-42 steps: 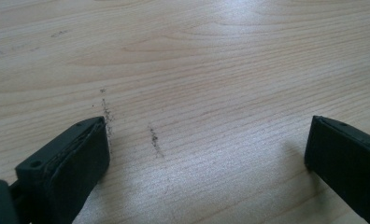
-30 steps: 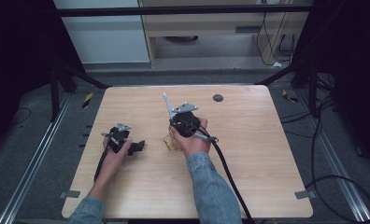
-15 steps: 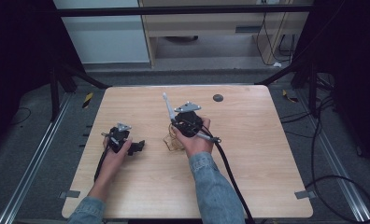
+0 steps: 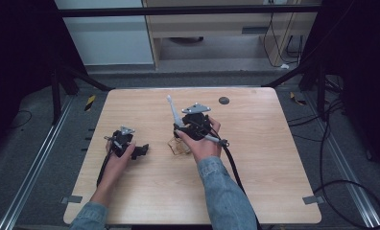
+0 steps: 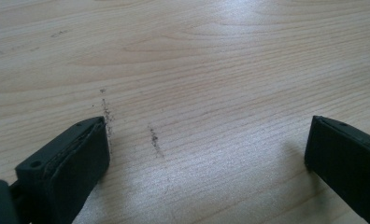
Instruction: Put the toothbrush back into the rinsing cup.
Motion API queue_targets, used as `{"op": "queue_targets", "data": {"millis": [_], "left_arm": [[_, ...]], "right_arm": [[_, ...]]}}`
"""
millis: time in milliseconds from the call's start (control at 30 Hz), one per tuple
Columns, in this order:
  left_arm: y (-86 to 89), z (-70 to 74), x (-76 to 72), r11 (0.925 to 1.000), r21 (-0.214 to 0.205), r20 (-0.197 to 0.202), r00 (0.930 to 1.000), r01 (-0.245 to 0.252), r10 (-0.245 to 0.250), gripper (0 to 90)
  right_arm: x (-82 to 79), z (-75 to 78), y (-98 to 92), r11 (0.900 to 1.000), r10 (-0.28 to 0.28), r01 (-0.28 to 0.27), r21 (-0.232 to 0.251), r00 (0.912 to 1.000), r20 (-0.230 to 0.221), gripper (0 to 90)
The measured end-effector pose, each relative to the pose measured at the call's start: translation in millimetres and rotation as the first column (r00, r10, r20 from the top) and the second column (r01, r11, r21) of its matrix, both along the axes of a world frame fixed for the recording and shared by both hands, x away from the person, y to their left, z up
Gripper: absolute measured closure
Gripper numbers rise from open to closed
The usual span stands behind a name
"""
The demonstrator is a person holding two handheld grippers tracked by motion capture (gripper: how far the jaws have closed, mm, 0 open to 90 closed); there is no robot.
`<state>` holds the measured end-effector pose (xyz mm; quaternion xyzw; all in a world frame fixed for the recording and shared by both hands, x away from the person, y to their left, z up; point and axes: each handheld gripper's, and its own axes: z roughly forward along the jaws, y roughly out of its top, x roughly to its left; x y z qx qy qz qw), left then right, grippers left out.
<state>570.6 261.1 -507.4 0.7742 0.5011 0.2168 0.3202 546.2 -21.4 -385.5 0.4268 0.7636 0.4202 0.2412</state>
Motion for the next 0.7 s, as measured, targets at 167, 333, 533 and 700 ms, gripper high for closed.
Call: {"op": "queue_targets", "data": {"millis": [167,333,533,700], "left_arm": [[0.0,0.0,0.1,1.0,0.0,0.0,1.0,0.001,-0.001,0.0],[0.1,0.1,0.2,1.0,0.001,0.0,1.0,0.001,-0.001,0.0],[0.0,0.0,0.0,1.0,0.001,0.001,1.0,0.0,0.0,0.0],[-0.1,0.0,0.1,1.0,0.001,0.001,1.0,0.0,0.0,0.0]], "right_arm": [[-0.8,3.3,-2.9,0.9999,-0.001,0.001,-0.011,0.9998,0.018,13.2],[-1.9,7.0,-7.5,0.9989,0.035,-0.033,-0.033,0.9985,0.042,7.5],[-5.4,12.9,-16.3,0.9982,0.028,-0.025,-0.055,0.9982,0.053,6.4],[-7.9,15.8,-24.6,0.9968,0.022,-0.018,-0.078,0.9988,0.044,6.4]]}}
